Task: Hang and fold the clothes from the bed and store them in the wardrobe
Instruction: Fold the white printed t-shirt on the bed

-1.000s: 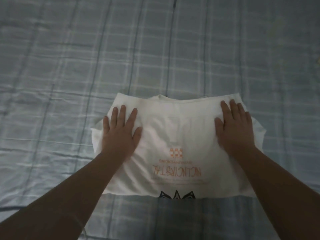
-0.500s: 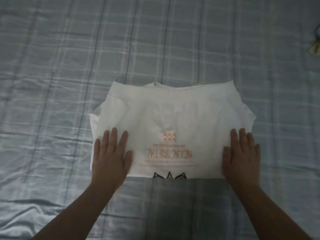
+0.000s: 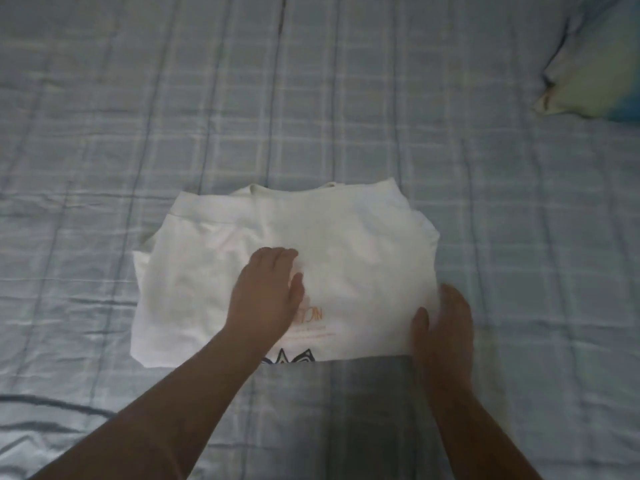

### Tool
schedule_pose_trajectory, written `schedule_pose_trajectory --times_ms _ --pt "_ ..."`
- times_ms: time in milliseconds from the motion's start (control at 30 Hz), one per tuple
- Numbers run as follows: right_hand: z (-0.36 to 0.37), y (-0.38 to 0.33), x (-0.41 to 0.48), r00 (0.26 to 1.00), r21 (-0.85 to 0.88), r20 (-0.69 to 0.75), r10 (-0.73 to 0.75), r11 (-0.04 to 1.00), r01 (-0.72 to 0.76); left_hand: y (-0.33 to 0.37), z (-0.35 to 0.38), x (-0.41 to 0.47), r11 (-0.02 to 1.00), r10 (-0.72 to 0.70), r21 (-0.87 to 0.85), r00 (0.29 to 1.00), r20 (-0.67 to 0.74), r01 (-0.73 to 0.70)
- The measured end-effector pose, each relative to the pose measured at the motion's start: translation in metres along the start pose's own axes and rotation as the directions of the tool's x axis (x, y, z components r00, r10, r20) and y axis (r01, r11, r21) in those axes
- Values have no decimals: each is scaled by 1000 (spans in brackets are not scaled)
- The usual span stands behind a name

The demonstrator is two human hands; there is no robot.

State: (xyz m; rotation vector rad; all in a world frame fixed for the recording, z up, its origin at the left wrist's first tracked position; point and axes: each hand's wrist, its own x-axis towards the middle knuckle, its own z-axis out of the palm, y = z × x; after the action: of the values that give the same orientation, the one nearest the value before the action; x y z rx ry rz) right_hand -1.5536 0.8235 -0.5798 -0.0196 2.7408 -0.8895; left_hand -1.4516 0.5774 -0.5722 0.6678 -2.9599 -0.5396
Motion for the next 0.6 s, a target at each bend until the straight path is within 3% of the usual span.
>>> schedule_pose_trajectory --times_ms 100,167,333,600 --pt "-7 10 -1 981 56 97 165 984 -171 75 19 46 980 -43 -186 985 168 75" --pt "-7 18 -1 973 61 134 189 978 -198 120 36 72 956 -77 -257 967 242 140" --pt "-4 26 7 945 51 242 220 970 -239 196 79 111 971 -217 -33 931 293 237" --pt "-10 30 16 906 148 352 235 942 -302 205 101 131 951 -297 22 895 334 307"
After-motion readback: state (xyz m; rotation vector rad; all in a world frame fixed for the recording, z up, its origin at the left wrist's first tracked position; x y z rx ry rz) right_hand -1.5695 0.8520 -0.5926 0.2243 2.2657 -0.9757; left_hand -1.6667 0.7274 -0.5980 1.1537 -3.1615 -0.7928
